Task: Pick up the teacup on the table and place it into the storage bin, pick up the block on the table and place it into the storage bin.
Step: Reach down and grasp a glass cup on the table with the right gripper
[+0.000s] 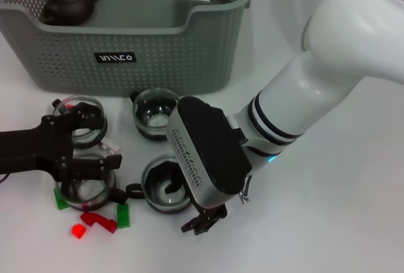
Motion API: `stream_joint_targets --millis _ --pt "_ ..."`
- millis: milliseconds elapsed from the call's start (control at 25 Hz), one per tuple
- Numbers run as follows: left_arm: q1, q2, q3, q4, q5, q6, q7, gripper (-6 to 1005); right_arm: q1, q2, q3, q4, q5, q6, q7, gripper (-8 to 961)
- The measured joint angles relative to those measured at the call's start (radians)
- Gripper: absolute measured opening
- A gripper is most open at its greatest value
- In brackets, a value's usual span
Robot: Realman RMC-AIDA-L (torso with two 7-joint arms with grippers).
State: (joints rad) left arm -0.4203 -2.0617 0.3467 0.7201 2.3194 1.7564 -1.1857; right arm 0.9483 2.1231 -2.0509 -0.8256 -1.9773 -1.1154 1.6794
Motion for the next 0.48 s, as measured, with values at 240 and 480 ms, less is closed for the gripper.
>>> stream_joint_targets --millis 240,480 --pt "0.000 0.000 0.000 -0.001 0.000 0.000 0.000 933 0.013 -0.001 0.000 -0.001 -0.005 -0.004 0.052 667" --pt "0.000 0.000 0.000 -0.001 0.000 0.000 0.000 932 0.028 -0.002 0.000 0.004 -0.006 -0.005 0.082 379"
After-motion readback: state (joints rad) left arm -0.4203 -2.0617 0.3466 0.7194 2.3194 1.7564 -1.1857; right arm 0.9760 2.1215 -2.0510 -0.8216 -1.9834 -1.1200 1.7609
